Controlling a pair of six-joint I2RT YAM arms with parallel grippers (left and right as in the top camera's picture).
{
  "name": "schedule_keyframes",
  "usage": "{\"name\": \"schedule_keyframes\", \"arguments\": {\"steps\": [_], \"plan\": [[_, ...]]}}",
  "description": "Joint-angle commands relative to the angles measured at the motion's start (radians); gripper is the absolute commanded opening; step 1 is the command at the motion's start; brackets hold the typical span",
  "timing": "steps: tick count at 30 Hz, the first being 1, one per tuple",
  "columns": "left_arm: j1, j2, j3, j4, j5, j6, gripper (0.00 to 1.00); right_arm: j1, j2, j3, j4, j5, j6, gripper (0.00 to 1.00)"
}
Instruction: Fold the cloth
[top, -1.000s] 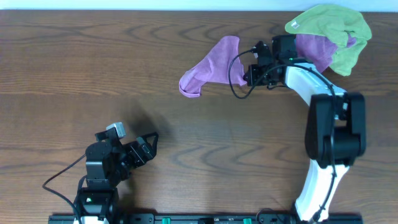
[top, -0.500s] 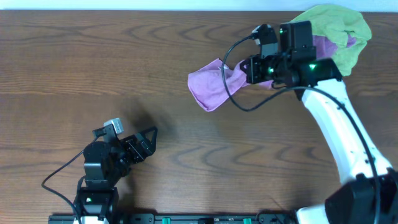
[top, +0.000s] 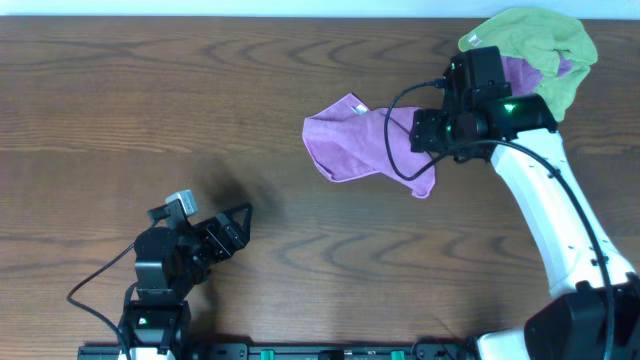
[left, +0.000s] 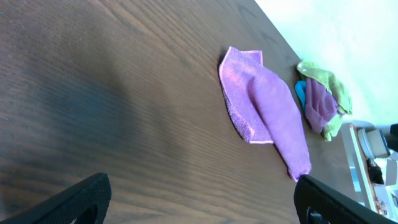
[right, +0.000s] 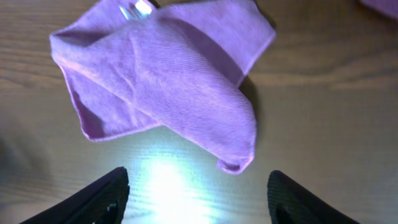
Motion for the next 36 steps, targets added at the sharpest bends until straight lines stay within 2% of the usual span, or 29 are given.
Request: {"name": "schedule_keyframes", "arguments": {"steps": [1, 4, 7, 14, 20, 30, 36], "plan": [[-0.004, 0.001, 0.023, 0.006, -0.047, -0.003, 0.95, -0.005, -0.006, 0.007, -0.025, 0.03, 0.055, 0.73], [-0.004, 0.002, 0.026, 0.005, -0.069, -0.008, 0.95, -0.032, -0.006, 0.005, -0.043, 0.03, 0.045, 0.73], [-0.004, 0.038, 0.063, -0.018, -0.07, -0.011, 0.95, -0.086, -0.006, -0.014, -0.043, 0.01, -0.027, 0.72], [-0.005, 0.328, 0.335, -0.23, -0.041, 0.005, 0.96, -0.245, -0.006, -0.131, -0.026, -0.316, -0.249, 0.7], [-0.035, 0.616, 0.554, -0.246, 0.147, 0.05, 0.95, -0.27, -0.006, -0.253, 0.023, -0.423, -0.254, 0.7], [-0.206, 0.913, 0.708, -0.235, 0.157, 0.032, 0.95, -0.269, -0.006, -0.419, 0.177, -0.495, -0.208, 0.66], [-0.252, 1.058, 0.715, -0.095, 0.225, 0.023, 0.96, -0.269, -0.006, -0.426, 0.197, -0.495, -0.196, 0.65]]}}
